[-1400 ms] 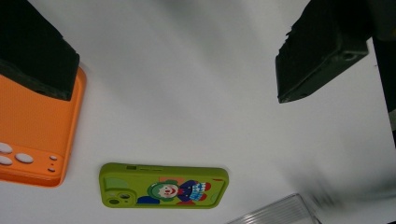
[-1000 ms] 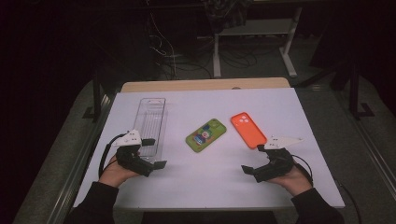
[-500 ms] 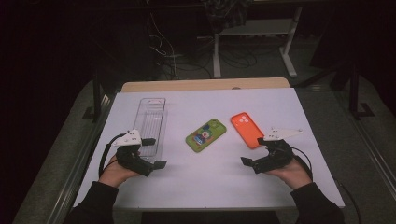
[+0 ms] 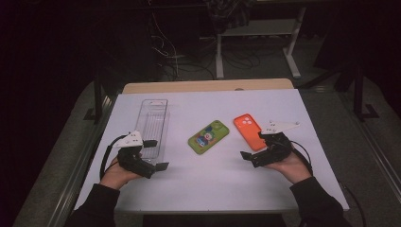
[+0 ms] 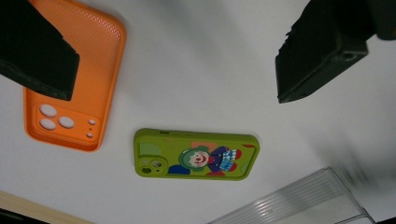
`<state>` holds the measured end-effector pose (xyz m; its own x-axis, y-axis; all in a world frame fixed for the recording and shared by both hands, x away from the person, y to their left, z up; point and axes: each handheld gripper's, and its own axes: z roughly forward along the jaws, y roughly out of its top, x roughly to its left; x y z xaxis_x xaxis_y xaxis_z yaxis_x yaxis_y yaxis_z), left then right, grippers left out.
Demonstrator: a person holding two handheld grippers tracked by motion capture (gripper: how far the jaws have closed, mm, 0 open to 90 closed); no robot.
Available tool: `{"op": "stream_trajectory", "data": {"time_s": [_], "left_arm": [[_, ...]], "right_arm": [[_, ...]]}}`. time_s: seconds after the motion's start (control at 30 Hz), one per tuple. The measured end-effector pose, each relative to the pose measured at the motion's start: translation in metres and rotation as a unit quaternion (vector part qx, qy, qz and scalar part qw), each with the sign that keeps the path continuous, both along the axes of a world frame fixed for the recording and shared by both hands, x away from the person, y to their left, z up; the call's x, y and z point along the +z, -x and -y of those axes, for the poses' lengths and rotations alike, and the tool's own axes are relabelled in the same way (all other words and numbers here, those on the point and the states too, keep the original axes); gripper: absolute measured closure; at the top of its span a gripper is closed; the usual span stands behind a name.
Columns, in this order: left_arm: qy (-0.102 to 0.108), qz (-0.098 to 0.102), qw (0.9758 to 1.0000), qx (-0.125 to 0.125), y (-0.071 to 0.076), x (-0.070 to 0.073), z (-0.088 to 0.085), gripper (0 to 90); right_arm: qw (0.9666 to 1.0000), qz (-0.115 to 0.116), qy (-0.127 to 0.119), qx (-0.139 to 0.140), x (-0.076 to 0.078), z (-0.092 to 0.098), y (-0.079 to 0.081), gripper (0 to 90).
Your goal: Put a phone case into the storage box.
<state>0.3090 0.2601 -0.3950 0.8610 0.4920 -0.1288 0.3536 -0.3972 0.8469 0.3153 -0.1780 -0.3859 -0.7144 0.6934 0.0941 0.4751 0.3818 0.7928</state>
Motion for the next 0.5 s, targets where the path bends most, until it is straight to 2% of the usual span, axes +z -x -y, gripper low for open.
{"op": "stream_trajectory", "data": {"time_s": [0.13,0.2,0.5], "left_arm": [[0.004,-0.003,1.0000,0.003,0.000,0.000,0.000,0.0],[0.000,-0.001,1.0000,-0.001,-0.001,0.000,0.000,0.0],[0.002,-0.007,1.0000,0.003,0.000,0.000,0.000,0.0]], "right_arm": [[1.0000,0.004,0.006,-0.001,0.003,-0.003,-0.005,0.0],[0.9999,0.007,0.011,-0.005,0.005,-0.007,-0.010,0.0],[0.9997,0.002,0.019,-0.017,0.005,-0.012,-0.023,0.0]]}}
